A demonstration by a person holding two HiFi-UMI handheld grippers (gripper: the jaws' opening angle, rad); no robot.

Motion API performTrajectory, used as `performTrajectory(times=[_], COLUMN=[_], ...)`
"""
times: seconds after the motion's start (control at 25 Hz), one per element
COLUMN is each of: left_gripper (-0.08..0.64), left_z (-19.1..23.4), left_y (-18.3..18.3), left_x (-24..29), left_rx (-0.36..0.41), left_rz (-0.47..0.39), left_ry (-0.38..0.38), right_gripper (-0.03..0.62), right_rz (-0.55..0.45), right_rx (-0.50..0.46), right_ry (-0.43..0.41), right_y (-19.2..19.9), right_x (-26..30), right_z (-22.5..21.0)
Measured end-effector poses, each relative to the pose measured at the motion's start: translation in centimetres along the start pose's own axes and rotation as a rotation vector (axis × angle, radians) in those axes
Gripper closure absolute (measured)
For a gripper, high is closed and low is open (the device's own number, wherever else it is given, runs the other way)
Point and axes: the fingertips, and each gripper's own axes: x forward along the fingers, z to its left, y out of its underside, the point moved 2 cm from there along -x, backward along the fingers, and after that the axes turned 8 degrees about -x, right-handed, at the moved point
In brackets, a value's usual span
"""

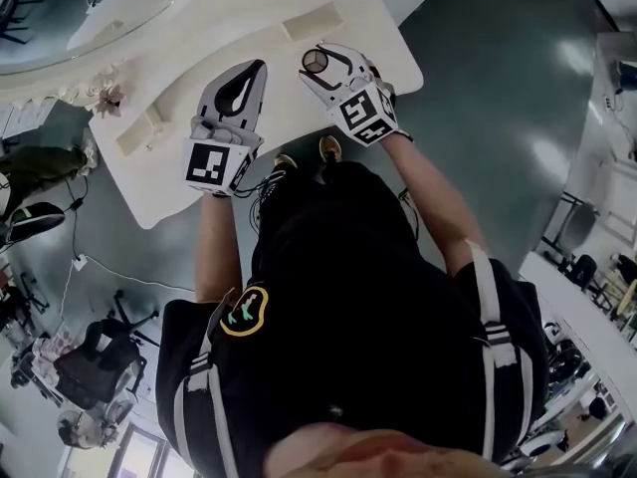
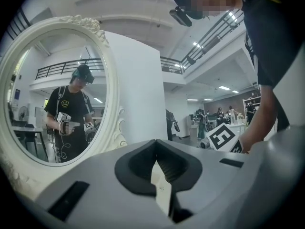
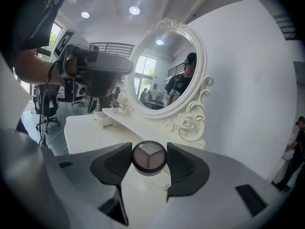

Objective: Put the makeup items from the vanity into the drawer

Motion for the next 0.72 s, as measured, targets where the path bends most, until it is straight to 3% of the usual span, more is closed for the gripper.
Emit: performTrajectory(times=[0.72], left_gripper=[0.541], left_z=[5.6], left_y=[1.7], left_x=[2.3], left_rx=[-0.052], left_rz=[0.008], left_ry=[0.12], right_gripper=[0.344], right_rz=[0.051], right_rx=[0.046], right_ry=[0.118], right_y=[-1.9], right_x=[4.1], right_z=[-3.0])
